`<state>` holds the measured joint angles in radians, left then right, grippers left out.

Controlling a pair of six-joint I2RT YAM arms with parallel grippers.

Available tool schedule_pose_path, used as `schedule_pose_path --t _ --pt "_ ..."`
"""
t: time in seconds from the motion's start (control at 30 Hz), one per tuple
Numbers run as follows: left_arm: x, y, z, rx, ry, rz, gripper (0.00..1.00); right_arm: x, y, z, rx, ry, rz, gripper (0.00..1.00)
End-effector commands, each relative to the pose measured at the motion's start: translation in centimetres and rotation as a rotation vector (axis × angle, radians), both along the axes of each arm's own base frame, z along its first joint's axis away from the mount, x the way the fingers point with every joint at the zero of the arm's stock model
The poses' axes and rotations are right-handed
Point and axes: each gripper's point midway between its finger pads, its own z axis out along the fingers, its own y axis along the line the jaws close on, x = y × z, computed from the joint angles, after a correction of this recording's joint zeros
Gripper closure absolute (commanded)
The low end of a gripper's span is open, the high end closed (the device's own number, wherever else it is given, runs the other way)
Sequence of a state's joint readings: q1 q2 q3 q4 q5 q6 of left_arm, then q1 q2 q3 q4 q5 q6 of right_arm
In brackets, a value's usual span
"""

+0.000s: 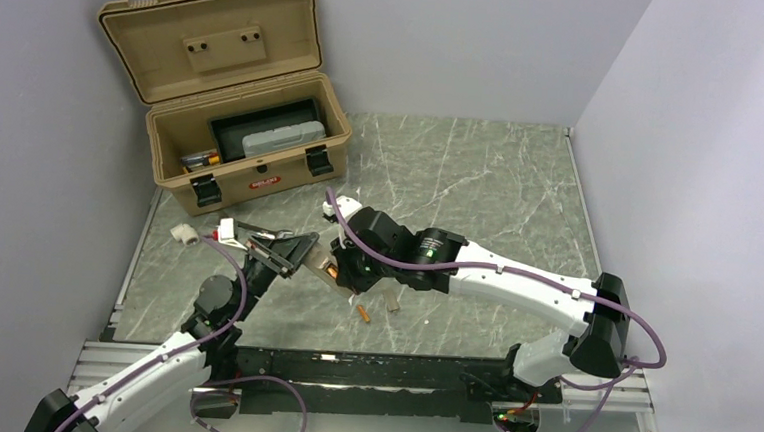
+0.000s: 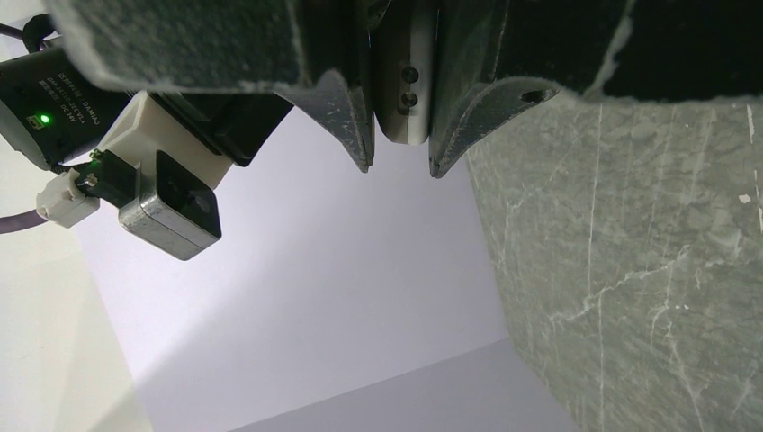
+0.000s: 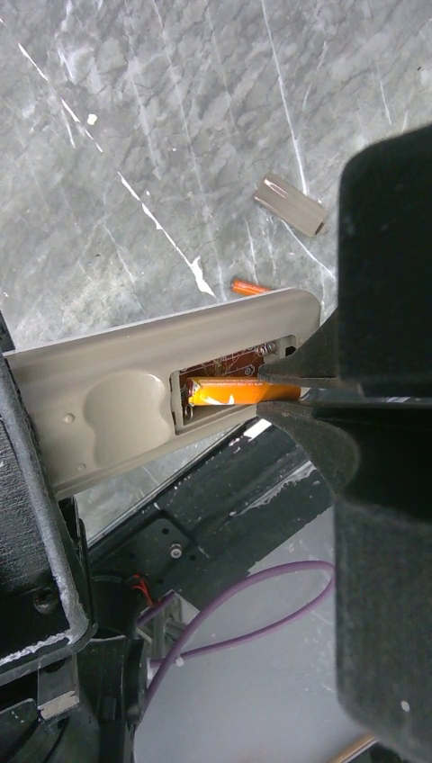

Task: Load the batteries into the remote control
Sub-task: Load the battery into the remote control.

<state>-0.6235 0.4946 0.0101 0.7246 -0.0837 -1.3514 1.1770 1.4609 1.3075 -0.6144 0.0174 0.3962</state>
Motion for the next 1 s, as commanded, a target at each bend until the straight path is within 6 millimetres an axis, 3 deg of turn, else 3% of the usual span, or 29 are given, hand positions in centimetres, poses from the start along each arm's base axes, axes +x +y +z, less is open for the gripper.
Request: schedule_pose_path --t 0.0,0.27,0.97 --pt "-0.7 0.3 -4.0 0.02 0.047 -0.01 1.0 -0.2 -0.2 0.7 0.012 -0.009 0.019 0.96" --pt "-0.8 0.2 -4.0 0.017 0.044 -0.014 1.0 -0.2 -0.4 0.5 0.0 -0.017 0.03 0.8" --pt "-0.8 -0.1 -4.3 0.004 0.06 -0.032 1.0 0.3 -0.6 2.3 0.026 -0.069 0.022 0.66"
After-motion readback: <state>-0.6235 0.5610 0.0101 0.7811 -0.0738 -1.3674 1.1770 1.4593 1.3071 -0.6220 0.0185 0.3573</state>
